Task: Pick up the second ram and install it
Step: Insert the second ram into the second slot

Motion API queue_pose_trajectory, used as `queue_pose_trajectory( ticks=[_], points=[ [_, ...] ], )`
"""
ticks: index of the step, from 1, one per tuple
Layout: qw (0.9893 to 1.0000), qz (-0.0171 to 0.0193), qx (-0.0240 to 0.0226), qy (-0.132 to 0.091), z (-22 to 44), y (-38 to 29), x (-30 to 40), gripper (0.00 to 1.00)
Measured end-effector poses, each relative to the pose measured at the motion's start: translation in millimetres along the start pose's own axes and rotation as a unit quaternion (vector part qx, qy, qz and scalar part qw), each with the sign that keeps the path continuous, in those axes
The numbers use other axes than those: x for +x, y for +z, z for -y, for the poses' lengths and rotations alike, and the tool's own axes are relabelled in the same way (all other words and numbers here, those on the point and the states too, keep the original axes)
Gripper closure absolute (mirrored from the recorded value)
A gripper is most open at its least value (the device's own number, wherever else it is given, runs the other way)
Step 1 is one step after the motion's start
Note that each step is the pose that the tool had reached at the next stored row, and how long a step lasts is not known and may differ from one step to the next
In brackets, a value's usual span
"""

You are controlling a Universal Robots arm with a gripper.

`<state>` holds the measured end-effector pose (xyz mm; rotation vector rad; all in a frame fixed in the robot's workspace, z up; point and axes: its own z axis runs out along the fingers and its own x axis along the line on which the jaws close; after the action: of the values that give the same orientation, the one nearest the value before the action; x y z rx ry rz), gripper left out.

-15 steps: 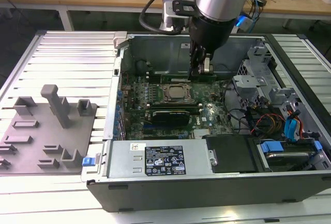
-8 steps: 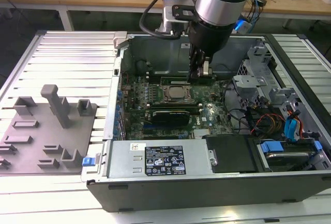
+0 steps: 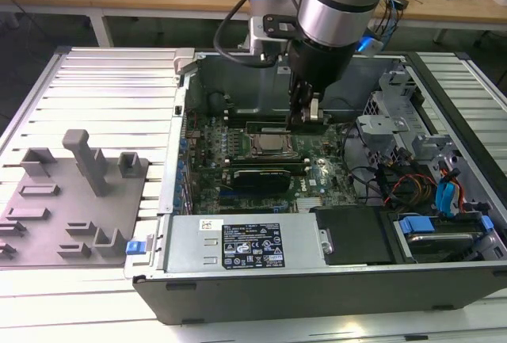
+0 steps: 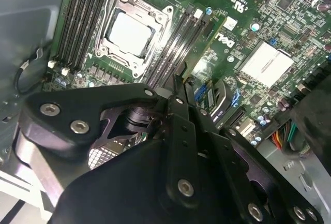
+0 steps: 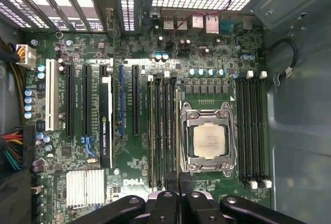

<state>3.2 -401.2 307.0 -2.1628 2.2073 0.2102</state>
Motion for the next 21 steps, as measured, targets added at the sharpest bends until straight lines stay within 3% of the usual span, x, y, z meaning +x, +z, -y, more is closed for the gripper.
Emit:
queue_pose_trajectory(
  ticks=[4,21],
  points=[
    [1.0000,0.0000,0.0000,0.000,0.5,7.3,0.9,0.88],
    [1.0000,-0.0003,0.0000,0.000,1.4,20.9,2.7,0.88]
  ],
)
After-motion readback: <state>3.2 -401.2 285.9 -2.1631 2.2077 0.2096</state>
